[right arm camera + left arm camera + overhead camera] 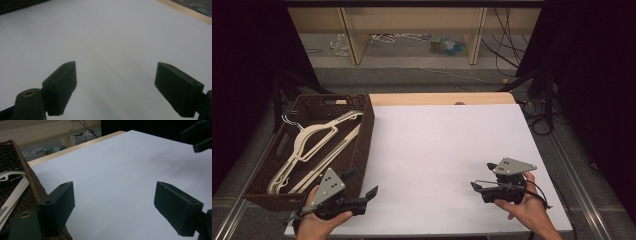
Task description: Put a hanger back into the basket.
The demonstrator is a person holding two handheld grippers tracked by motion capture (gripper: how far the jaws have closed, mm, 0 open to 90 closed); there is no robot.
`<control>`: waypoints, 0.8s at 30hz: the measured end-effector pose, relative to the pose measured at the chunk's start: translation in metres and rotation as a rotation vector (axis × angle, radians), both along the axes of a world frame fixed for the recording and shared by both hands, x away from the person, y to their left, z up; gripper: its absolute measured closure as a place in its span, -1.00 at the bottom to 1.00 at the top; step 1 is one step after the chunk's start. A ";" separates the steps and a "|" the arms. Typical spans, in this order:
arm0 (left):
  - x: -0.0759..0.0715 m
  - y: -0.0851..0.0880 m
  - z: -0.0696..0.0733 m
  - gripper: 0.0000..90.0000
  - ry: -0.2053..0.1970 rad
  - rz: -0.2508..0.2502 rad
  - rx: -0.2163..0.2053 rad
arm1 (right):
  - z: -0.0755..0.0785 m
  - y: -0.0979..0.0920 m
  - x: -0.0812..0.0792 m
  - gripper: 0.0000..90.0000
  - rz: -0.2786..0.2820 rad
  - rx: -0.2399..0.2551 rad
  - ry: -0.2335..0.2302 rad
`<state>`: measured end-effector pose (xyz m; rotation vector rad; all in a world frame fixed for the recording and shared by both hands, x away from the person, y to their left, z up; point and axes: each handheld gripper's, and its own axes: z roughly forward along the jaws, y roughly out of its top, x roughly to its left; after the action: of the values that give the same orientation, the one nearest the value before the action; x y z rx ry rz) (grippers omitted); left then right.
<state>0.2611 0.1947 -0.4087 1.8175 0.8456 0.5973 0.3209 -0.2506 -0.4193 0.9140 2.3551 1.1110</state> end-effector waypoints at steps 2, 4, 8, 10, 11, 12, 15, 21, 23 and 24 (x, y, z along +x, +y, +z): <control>-0.003 -0.002 -0.003 -0.63 -0.003 -0.004 0.009 | 0.000 0.000 -0.004 -0.58 -0.001 0.003 -0.002; -0.006 -0.003 -0.007 -0.63 -0.010 -0.018 0.008 | -0.001 0.000 -0.007 -0.58 -0.011 0.005 -0.007; -0.011 -0.005 -0.014 -0.62 -0.008 -0.020 0.017 | -0.003 -0.002 -0.014 -0.58 -0.020 0.017 -0.007; -0.012 -0.005 -0.016 -0.62 -0.010 -0.030 0.013 | -0.003 -0.004 -0.019 -0.58 -0.023 0.032 -0.007; -0.013 -0.006 -0.016 -0.62 -0.009 -0.024 0.019 | -0.004 -0.005 -0.021 -0.58 -0.016 0.040 -0.013; -0.014 -0.006 -0.017 -0.62 -0.016 -0.026 0.023 | -0.004 -0.006 -0.024 -0.59 -0.022 0.051 -0.018; -0.017 -0.007 -0.017 -0.62 -0.020 -0.033 0.030 | -0.004 -0.008 -0.032 -0.60 -0.028 0.079 -0.027; -0.017 -0.004 -0.018 -0.62 -0.019 -0.030 0.003 | -0.004 -0.008 -0.041 -0.62 -0.023 0.118 -0.051; -0.016 -0.001 -0.017 -0.62 -0.028 -0.018 0.004 | -0.003 -0.009 -0.043 -0.63 -0.026 0.132 -0.070; -0.015 0.000 -0.017 -0.62 -0.041 -0.018 0.000 | -0.003 -0.009 -0.043 -0.64 -0.024 0.143 -0.081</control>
<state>0.2457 0.1952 -0.4254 1.8052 0.8007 0.6213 0.2778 -0.2598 -0.4219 0.9253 2.2173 1.2951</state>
